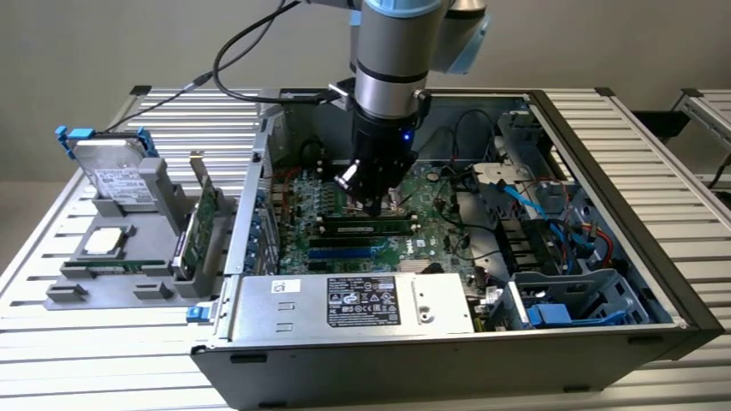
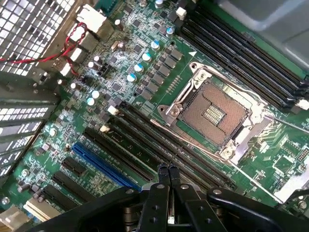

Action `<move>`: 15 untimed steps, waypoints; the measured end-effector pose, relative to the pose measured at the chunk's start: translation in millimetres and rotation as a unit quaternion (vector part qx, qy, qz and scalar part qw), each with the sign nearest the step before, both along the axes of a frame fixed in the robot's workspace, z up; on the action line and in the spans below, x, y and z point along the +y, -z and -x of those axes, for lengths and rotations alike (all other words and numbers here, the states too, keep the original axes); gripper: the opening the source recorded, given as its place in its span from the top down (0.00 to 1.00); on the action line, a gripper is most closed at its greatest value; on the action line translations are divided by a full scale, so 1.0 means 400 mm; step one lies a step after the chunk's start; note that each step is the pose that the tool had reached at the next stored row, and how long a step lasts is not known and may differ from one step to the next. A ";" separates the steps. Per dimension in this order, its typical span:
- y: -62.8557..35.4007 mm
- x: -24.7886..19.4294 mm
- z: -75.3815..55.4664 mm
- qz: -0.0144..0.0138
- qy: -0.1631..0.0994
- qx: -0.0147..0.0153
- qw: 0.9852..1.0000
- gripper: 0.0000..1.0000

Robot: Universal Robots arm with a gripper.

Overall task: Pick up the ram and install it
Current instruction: 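Press down the ram until it locks into place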

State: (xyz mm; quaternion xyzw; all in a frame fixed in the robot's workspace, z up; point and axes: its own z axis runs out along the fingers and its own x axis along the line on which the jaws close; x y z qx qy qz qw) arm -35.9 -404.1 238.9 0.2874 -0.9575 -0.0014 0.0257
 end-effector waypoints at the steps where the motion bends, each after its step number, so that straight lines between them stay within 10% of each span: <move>1: 0.002 0.000 0.000 0.000 0.025 0.000 1.000 0.90; 4: 0.009 0.000 0.000 0.001 0.103 0.000 0.995 0.90; 15: 0.013 0.000 0.000 0.001 0.184 0.000 0.983 0.90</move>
